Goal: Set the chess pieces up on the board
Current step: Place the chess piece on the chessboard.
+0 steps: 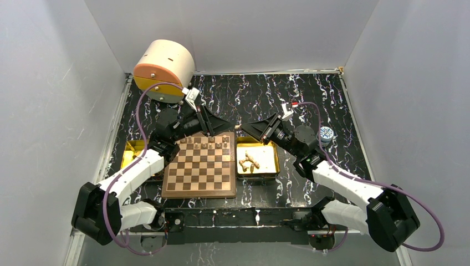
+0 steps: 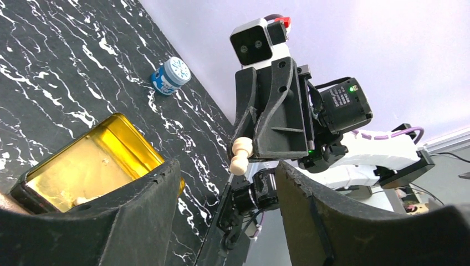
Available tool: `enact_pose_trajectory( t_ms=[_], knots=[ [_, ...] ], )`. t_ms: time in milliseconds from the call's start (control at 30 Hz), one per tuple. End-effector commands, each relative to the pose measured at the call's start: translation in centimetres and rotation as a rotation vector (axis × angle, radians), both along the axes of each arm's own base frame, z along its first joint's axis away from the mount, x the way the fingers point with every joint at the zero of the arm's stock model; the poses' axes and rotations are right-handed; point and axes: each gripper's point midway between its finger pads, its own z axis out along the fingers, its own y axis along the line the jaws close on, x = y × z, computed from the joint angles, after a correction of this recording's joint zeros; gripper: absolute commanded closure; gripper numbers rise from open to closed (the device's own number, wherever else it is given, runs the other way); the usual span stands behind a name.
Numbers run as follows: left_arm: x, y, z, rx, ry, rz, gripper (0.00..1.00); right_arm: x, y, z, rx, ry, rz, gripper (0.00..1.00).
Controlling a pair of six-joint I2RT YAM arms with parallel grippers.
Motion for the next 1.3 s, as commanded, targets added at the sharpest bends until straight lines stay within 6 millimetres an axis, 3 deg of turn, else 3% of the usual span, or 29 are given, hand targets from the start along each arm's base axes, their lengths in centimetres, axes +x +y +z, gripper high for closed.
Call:
enact_pose_trajectory(
  t_ms=[0, 300, 733, 833, 1100, 1267],
  knots=[
    [-0.2, -0.3, 3.3, -0.095, -0.029, -0.009, 0.42, -0.3, -1.0, 3.8, 0.103, -0.092, -0.027, 0.87],
    [-0.7, -2.3, 3.9, -0.129, 0.028, -0.067, 0.57, -0.6, -1.3, 4.0, 0.114, -0.091, -0.032, 0.87],
    [-1.1, -2.8, 5.3, -0.15, 0.011, -0.092, 0.76, -0.7, -2.0, 3.9, 0.12, -0.091, -0.061, 0.87],
    [-1.2, -2.9, 5.4, -0.154, 0.014, -0.102, 0.76, -0.7, -2.1, 3.9, 0.125, -0.092, -0.065, 0.86],
    [-1.1, -3.1, 4.6, -0.149, 0.044, -0.103, 0.59, -0.7, -2.3, 3.9, 0.14, -0.09, -0.075, 0.87],
    [-1.3, -3.1, 4.8, -0.151, 0.044, -0.116, 0.65, -0.6, -2.2, 3.8, 0.137, -0.088, -0.076, 0.86]
  ],
)
